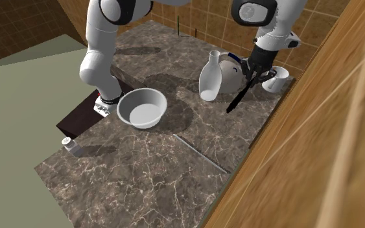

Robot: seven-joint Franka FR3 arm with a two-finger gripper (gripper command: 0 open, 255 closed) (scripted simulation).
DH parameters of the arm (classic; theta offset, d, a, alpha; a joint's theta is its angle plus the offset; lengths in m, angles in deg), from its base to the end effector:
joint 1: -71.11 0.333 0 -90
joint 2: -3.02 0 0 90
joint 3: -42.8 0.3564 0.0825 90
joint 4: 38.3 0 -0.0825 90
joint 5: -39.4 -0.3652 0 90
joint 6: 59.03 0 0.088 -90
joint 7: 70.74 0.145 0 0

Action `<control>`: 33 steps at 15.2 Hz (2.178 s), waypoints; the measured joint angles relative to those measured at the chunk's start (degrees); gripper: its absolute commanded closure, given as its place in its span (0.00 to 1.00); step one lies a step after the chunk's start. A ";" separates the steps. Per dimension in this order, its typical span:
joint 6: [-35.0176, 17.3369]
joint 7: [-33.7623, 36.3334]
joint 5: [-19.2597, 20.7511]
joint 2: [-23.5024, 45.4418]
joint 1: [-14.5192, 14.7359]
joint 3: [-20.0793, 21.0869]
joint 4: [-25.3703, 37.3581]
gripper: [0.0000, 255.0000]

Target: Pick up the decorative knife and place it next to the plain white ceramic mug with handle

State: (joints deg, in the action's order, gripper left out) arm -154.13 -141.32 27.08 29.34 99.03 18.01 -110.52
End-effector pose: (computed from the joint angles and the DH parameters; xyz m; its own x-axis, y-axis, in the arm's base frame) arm 0.6693 0.1277 0.5130 0.2647 0.9642 0.0183 0.9641 -0.2641 -0.0285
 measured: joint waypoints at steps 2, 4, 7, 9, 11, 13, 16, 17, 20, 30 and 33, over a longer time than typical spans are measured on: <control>1.42 2.14 -0.56 2.32 0.72 0.77 3.84 1.00; 2.69 3.96 -1.24 5.14 1.06 1.52 8.00 1.00; 2.89 5.37 -1.45 6.40 1.80 1.98 9.49 1.00; 1.50 5.46 -1.41 6.27 2.20 2.02 7.97 1.00; -0.40 5.46 -1.31 5.86 2.72 2.03 5.61 1.00; -2.15 5.16 -1.26 5.52 2.93 1.98 3.49 1.00; -4.28 5.00 -1.31 5.52 3.23 2.03 1.31 1.00; -5.20 4.98 -1.36 5.59 3.38 2.08 0.46 1.00; -7.55 4.69 -1.43 5.53 3.64 2.12 -2.00 1.00; -14.22 3.81 -2.23 7.09 3.91 2.56 -7.30 1.00; -16.34 3.58 -2.49 7.47 4.08 2.72 -9.08 1.00</control>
State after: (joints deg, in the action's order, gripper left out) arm -170.46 -137.74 24.58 36.82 103.11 20.73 -119.60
